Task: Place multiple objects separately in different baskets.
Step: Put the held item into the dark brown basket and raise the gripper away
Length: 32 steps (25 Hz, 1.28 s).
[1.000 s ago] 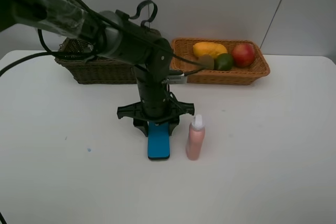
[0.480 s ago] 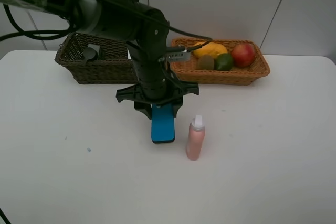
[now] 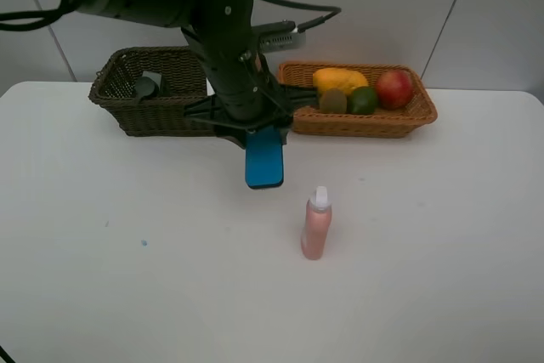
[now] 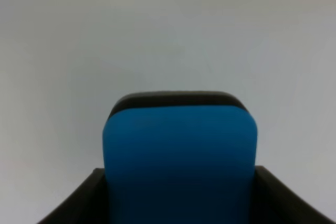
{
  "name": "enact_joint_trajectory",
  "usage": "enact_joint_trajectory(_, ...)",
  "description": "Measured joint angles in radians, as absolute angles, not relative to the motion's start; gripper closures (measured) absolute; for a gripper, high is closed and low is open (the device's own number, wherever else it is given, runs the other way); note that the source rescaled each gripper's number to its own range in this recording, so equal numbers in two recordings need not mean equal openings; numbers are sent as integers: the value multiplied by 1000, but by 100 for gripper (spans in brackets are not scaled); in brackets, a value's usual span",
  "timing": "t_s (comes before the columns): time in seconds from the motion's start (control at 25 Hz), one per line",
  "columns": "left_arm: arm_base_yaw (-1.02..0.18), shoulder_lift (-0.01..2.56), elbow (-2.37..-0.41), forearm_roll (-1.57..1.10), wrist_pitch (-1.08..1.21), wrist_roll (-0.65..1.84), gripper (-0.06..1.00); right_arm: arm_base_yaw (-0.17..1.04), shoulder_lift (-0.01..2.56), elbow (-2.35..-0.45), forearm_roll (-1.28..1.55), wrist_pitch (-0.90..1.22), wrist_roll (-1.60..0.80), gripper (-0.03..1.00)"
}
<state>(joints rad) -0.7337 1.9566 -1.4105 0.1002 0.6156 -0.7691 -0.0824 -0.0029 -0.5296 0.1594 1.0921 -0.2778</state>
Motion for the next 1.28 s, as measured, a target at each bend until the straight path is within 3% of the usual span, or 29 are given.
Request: enact_joint_trajectory(1.28, -383, 1996, -1475, 450, 157, -716, 37, -82, -3, -530, 159, 1092, -278, -3)
